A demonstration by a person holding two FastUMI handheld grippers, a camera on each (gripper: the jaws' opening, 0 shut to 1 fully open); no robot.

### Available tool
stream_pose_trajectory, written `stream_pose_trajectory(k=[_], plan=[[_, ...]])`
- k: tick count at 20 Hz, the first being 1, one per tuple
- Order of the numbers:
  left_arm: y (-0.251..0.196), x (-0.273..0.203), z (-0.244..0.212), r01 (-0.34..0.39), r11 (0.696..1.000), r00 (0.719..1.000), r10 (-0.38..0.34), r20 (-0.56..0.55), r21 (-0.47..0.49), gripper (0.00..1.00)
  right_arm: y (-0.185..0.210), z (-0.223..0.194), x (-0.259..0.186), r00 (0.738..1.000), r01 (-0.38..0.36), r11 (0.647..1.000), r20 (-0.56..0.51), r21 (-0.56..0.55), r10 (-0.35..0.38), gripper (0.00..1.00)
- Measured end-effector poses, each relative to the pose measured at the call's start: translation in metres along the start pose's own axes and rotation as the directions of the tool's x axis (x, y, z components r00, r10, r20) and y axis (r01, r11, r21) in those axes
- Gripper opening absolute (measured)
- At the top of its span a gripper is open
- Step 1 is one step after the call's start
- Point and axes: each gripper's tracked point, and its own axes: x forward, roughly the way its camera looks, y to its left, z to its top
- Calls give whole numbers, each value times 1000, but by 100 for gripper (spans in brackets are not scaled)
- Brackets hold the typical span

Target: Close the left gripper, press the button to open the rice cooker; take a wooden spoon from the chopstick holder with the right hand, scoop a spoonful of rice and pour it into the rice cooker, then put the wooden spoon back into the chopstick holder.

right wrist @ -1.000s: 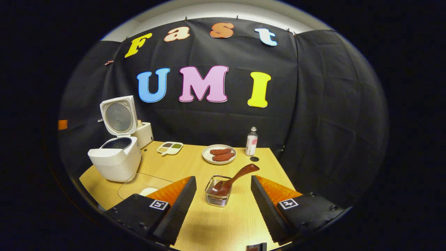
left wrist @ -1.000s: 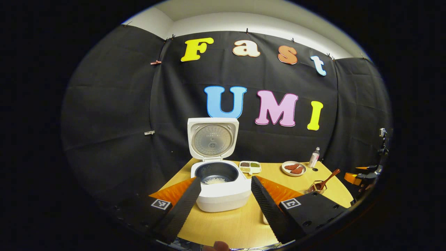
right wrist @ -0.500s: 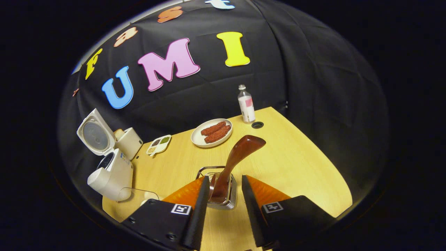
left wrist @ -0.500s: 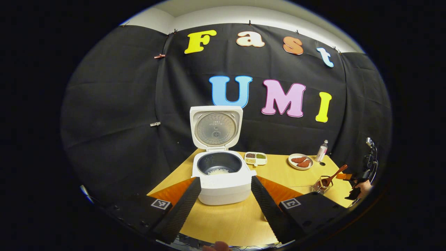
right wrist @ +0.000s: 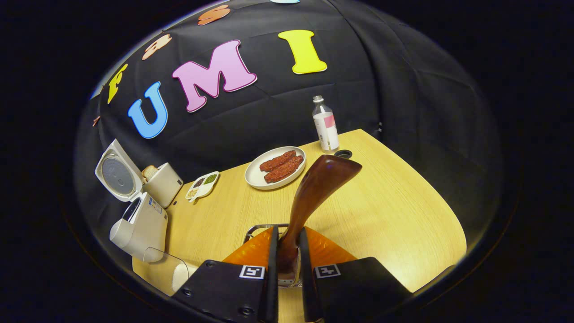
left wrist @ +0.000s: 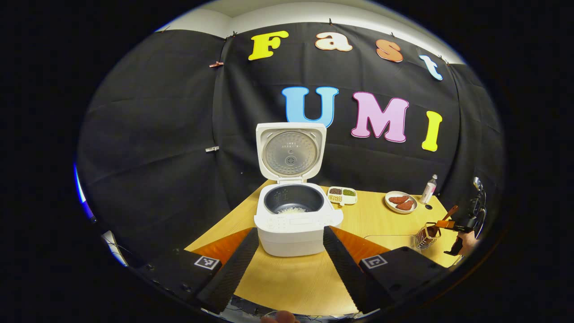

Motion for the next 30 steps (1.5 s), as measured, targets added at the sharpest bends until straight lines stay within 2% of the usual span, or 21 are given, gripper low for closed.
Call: stream_pose_trajectory(k=[4, 6, 8, 9, 12, 17, 19, 21, 23, 24, 30], plan=[[2, 2, -9, -17, 1000, 1000, 16, -20, -10, 99, -2, 5, 5, 995, -94, 995, -21, -35, 93, 22], [0, 2, -11, -16, 1000, 1000, 16, -26, -6, 99, -4, 7, 4, 993, -115, 993, -34, -37, 114, 22], [-4, 2, -11, -8, 1000, 1000, 8, -28, -5, 99, -5, 8, 5, 992, -118, 993, -40, -11, 117, 22], [-5, 2, -11, -7, 1000, 1000, 7, -25, -2, 99, -5, 8, 6, 992, -118, 993, -37, -19, 117, 17], [-6, 0, -9, -6, 1000, 1000, 6, -19, 3, 99, -4, 9, 6, 995, -101, 991, -19, -91, 100, 24], [1, -3, -13, -19, 1000, 1000, 19, -25, -5, 99, 5, 23, -6, 993, -91, 981, 60, -169, 103, 24], [5, -3, -15, -24, 1000, 999, 24, -27, -11, 99, 13, 18, -18, 991, -126, 981, 35, -151, 132, 16], [10, -4, -15, -32, 999, 999, 32, -27, -21, 99, 15, 14, -13, 989, -141, 983, 19, -118, 144, 14], [13, -5, -14, -36, 999, 999, 35, -25, -38, 99, 12, 14, -13, 991, -129, 986, 21, -109, 132, 13], [14, -6, -13, -36, 998, 999, 35, -24, -42, 99, 9, 16, -15, 993, -115, 988, 24, -107, 118, 10], [22, -8, -2, -19, 999, 1000, 19, 2, -26, 99, 12, 60, -44, 984, -100, 994, 142, -34, 104, 9]])
